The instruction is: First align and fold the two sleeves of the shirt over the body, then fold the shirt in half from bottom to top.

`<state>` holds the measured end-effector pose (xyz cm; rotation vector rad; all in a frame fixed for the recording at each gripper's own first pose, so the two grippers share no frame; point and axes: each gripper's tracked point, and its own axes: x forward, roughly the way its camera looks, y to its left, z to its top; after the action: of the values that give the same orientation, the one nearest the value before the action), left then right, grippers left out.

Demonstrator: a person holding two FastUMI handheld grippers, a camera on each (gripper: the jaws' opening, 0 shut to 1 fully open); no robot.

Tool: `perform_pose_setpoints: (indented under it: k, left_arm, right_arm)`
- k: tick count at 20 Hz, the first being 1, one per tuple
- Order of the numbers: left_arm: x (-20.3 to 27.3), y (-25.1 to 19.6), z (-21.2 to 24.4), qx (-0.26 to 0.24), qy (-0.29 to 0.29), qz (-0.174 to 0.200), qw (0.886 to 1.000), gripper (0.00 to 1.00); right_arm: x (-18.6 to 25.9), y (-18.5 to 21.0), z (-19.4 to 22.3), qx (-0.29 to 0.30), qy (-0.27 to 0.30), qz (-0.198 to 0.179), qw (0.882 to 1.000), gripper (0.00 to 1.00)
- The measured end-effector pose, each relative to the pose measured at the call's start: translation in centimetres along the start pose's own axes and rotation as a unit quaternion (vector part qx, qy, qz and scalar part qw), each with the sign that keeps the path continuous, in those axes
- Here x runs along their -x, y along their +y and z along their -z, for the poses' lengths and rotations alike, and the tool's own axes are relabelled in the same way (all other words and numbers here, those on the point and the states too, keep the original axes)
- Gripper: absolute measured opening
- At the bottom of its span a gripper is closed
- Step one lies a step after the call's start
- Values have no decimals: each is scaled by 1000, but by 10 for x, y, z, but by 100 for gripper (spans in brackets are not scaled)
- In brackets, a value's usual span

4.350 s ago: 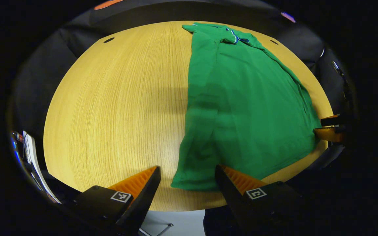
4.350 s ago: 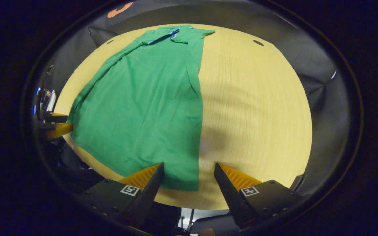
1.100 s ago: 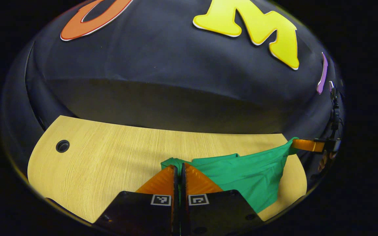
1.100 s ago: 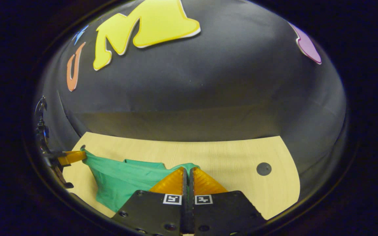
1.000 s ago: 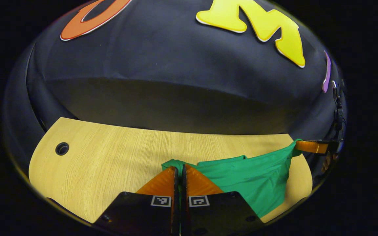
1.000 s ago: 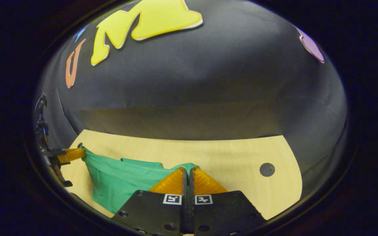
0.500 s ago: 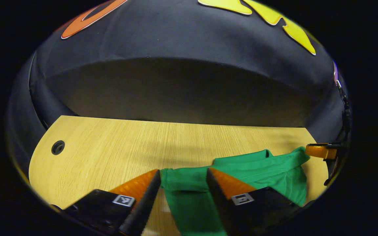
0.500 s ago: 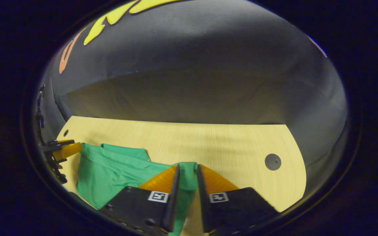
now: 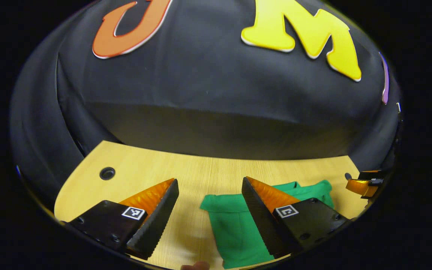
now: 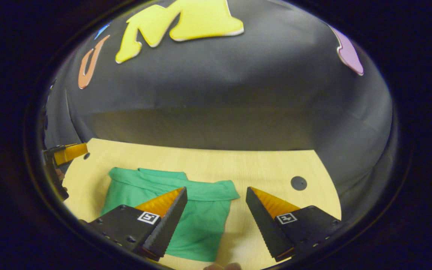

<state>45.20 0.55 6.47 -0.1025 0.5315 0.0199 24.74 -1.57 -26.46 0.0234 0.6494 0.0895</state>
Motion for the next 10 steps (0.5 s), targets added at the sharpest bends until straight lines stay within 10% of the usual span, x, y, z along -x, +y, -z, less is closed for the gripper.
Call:
perform_pose_setpoints:
  k: [10]
  left_arm:
    - [139,-49,-93,-33,-186,7,982,100]
  right_arm:
    - [218,28,-90,6,-195,6,981,96]
